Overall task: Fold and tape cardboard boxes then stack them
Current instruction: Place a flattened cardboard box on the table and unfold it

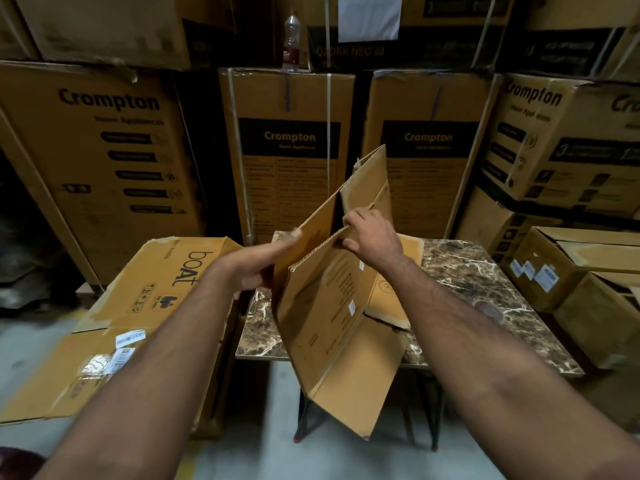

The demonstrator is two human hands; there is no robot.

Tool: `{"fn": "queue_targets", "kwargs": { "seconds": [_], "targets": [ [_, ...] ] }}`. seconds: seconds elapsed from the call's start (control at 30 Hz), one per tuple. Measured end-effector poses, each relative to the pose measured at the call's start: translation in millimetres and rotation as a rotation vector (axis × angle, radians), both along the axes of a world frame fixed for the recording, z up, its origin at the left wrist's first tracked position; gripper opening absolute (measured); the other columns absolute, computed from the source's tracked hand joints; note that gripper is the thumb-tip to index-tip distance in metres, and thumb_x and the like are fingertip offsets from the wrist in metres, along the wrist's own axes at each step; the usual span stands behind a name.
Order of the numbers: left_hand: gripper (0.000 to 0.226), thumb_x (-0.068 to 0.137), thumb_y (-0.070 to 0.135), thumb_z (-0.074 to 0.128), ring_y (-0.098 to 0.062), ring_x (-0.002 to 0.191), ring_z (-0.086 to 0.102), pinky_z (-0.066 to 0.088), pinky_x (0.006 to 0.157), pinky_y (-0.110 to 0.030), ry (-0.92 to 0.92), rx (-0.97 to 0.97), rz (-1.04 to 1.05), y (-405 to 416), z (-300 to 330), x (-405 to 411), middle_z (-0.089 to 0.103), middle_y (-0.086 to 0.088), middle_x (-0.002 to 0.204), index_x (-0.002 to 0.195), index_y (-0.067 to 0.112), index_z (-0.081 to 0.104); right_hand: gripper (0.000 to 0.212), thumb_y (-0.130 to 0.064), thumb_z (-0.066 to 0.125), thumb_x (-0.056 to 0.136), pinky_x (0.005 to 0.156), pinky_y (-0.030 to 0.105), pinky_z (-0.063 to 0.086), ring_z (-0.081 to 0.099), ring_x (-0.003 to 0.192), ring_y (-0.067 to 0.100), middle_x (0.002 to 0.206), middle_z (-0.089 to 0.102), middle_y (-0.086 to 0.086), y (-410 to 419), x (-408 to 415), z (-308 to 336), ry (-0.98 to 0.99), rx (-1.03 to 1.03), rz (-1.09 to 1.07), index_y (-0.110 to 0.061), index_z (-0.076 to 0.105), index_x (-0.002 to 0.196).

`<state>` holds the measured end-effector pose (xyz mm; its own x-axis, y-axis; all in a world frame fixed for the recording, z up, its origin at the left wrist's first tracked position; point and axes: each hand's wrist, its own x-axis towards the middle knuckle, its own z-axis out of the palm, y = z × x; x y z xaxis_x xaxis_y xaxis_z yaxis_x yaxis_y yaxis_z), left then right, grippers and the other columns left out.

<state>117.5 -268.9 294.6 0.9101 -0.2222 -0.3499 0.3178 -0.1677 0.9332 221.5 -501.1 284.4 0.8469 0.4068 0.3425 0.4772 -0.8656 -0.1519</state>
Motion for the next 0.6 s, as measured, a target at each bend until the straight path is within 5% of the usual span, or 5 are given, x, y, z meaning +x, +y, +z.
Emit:
{"fn": "queue_targets", "kwargs": {
  "seconds": [0.1, 0.17, 0.33, 0.47, 0.6],
  "targets": [
    [0.022, 0.097, 0.025, 0.061, -0.026, 0.101, 0.064, 0.053, 0.097, -0.042, -0.040, 0.316, 0.214, -15, 17, 29, 0.066, -0.011, 0.112, 0.112, 0.008, 0.062, 0.045, -0.044, 0.064, 0.093, 0.113, 0.058, 0.032, 0.040, 0.134, 0.029, 0.145, 0.052, -0.001, -1, 2, 2, 0.010, 0.000, -0.044, -0.028, 0.052, 0.133],
    [0.019, 0.098, 0.012, 0.056, -0.027, 0.098, 0.065, 0.057, 0.088, -0.040, -0.158, 0.425, 0.446, -17, 13, 45, 0.066, -0.012, 0.108, 0.113, 0.004, 0.063, 0.045, -0.045, 0.061, 0.095, 0.114, 0.055, 0.031, 0.041, 0.131, 0.030, 0.143, 0.053, 0.000, -7, 5, 4, -0.007, 0.027, -0.089, -0.027, 0.051, 0.134],
    [0.007, 0.096, 0.016, 0.057, -0.032, 0.091, 0.067, 0.059, 0.086, -0.046, -0.340, 0.445, 0.834, -18, 20, 65, 0.068, -0.011, 0.098, 0.092, 0.013, 0.062, 0.047, -0.053, 0.056, 0.096, 0.115, 0.054, 0.030, 0.042, 0.129, 0.033, 0.139, 0.057, 0.003, -16, 11, 31, -0.161, 0.028, -0.197, -0.026, 0.053, 0.135],
    [0.017, 0.100, 0.020, 0.056, -0.028, 0.095, 0.066, 0.057, 0.084, -0.039, -0.368, 0.378, 0.939, -23, 46, 83, 0.068, -0.009, 0.103, 0.106, 0.009, 0.067, 0.046, -0.056, 0.055, 0.095, 0.121, 0.059, 0.012, 0.035, 0.140, 0.031, 0.138, 0.059, 0.003, -33, 15, 56, -0.290, -0.091, -0.244, -0.026, 0.058, 0.129],
    [0.022, 0.102, 0.023, 0.053, -0.029, 0.101, 0.065, 0.054, 0.086, -0.035, -0.398, 0.319, 0.999, -29, 61, 100, 0.068, -0.009, 0.112, 0.114, 0.009, 0.066, 0.047, -0.056, 0.049, 0.098, 0.119, 0.054, 0.024, 0.048, 0.132, 0.029, 0.134, 0.061, 0.006, -58, 13, 79, -0.250, -0.077, -0.227, -0.021, 0.054, 0.129]
  ]
}}
